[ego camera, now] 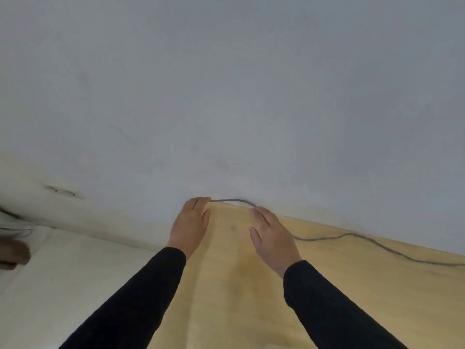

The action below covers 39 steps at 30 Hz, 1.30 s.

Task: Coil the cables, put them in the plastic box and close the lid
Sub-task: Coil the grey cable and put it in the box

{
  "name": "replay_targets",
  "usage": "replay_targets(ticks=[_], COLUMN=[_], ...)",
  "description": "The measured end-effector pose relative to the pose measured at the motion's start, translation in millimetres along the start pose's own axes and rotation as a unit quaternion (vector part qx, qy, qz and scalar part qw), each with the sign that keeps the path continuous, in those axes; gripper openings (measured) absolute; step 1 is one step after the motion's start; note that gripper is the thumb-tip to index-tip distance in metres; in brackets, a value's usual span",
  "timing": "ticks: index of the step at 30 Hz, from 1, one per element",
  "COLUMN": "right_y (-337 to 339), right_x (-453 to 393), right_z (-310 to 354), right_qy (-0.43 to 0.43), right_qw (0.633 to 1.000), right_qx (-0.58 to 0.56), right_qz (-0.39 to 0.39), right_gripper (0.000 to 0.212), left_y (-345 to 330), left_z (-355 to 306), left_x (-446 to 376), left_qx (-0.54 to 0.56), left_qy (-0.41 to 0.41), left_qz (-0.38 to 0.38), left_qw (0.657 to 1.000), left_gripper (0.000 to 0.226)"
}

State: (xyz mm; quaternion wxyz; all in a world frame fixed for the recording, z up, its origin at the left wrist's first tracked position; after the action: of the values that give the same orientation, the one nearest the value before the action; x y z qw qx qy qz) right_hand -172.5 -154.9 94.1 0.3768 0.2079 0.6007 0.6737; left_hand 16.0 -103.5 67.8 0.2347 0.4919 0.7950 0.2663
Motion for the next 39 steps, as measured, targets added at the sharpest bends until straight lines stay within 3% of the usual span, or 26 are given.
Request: replay_targets(ticks=[8,15,20,24,28,30,31,33,36,38,39], right_y=[-62,-79,-41,12,68,94,106,123,134,134,132], right_x=[-68,-83,-85,-82,-77,-74,-71,-61,-29,1,18], right_z=[15,21,23,18,6,-2,-6,-16,-30,-40,-43], right_qy=[0.027,0.024,0.006,-0.008,-0.008,-0.012,-0.015,-0.023,-0.039,-0.047,-0.035], right_qw=[0.999,0.998,0.99,0.975,0.962,0.955,0.952,0.948,0.948,0.959,0.966], right_qx=[0.032,0.054,-0.111,-0.167,-0.196,-0.205,-0.207,-0.218,-0.229,-0.215,-0.207], right_qz=[-0.002,-0.017,-0.086,-0.146,-0.189,-0.214,-0.224,-0.233,-0.219,-0.181,-0.151], right_gripper=[0.037,0.033,0.024,0.03,0.029,0.028,0.027,0.028,0.034,0.036,0.036], left_y=[-25,-20,4,30,41,38,36,33,42,50,53], left_z=[53,58,34,-4,-58,-90,-107,-142,-194,-223,-237], left_x=[-50,-52,-58,-55,-44,-34,-28,-17,-7,-3,0], left_qx=[0.047,0.125,0.167,0.197,0.318,0.418,0.486,0.63,0.785,0.835,0.846], left_qy=[-0.001,-0.029,-0.048,-0.092,-0.052,-0.015,0.009,0.052,0.06,0.038,0.027], left_qz=[0.013,0.019,-0.028,-0.087,-0.033,0.02,0.042,0.07,0.056,0.027,0.013], left_qw=[0.999,0.992,0.984,0.972,0.946,0.908,0.873,0.772,0.614,0.548,0.533], left_gripper=[0.024,0.019,0.018,0.015,0.018,0.024,0.027,0.028,0.026,0.025,0.024])
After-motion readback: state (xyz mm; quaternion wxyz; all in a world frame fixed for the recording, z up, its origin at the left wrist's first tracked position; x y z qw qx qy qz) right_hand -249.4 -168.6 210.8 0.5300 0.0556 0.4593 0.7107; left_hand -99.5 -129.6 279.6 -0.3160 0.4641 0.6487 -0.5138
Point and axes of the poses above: each hand's wrist, its own x-axis away from the middle knuckle, its own y-axis out of the back of the hand, z = x × y, the point moved 4 cm from there along -x, towards the middle knuckle, and after that the axes turned 10 degrees about x, right-handed, at the moved point
